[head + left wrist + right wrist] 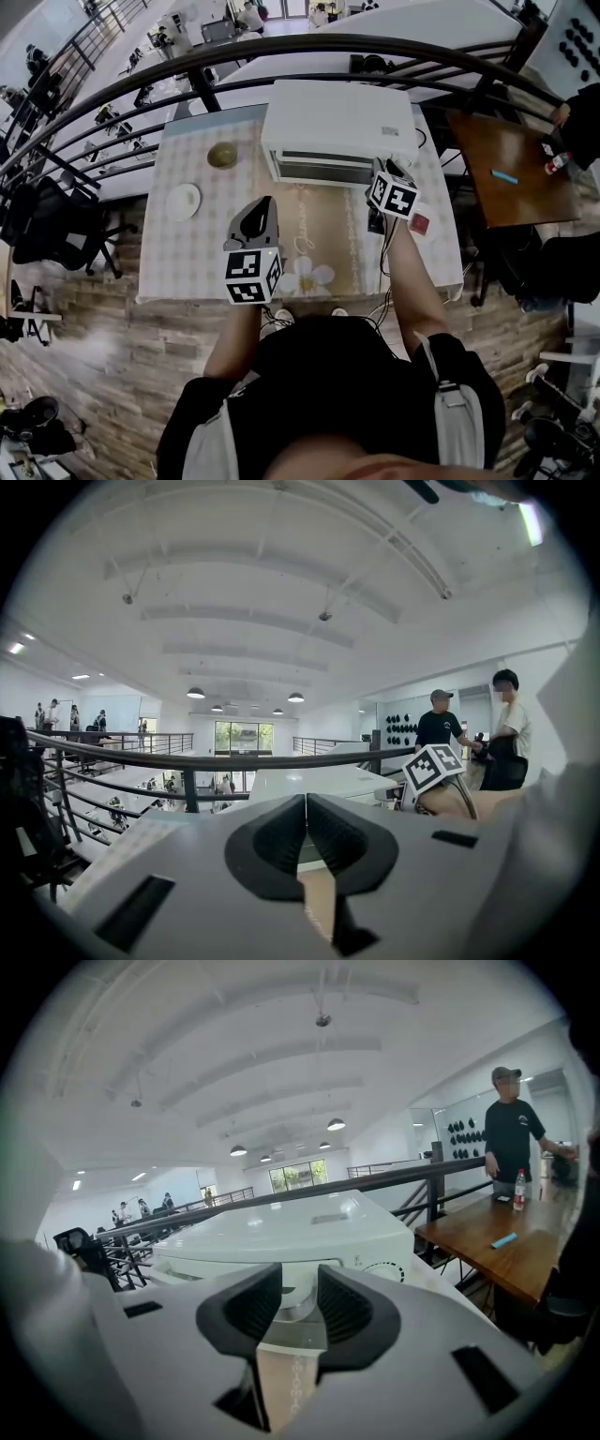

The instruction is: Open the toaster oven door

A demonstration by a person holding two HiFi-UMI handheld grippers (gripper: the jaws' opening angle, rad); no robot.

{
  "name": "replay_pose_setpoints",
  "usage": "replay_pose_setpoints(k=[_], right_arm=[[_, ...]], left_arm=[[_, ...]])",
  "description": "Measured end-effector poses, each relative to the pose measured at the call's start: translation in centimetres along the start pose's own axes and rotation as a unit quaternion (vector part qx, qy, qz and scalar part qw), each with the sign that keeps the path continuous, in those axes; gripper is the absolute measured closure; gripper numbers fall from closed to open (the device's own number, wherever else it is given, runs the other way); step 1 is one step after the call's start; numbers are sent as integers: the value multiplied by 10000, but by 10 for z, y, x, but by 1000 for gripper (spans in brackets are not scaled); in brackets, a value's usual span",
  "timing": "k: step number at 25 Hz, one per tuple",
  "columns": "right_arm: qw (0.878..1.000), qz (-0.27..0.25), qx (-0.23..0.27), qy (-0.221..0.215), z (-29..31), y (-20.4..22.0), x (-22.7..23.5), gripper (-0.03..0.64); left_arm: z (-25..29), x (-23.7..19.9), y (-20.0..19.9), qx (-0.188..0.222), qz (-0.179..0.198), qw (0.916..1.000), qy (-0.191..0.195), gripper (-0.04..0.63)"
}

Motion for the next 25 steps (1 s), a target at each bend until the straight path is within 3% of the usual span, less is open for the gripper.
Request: replay_pose_setpoints(k=[7,25], right_arm=[[9995,132,-254,119,15,1,2,518],[9983,-519,-240,150,-11,27,-9,519]], left_arm=[[1,-6,1,-22,-16,10000,-53,580],[20,2,11,-73,-68,9997,228,580]])
Point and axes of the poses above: the fingertips, and each gripper's own axes: z forward along the fingers, x to its right, y out of its underside, the point moved 5 cm from there along -z, backward along the fingers, and after that the axes turned 4 degrees about -z, right-handed, at the moved point
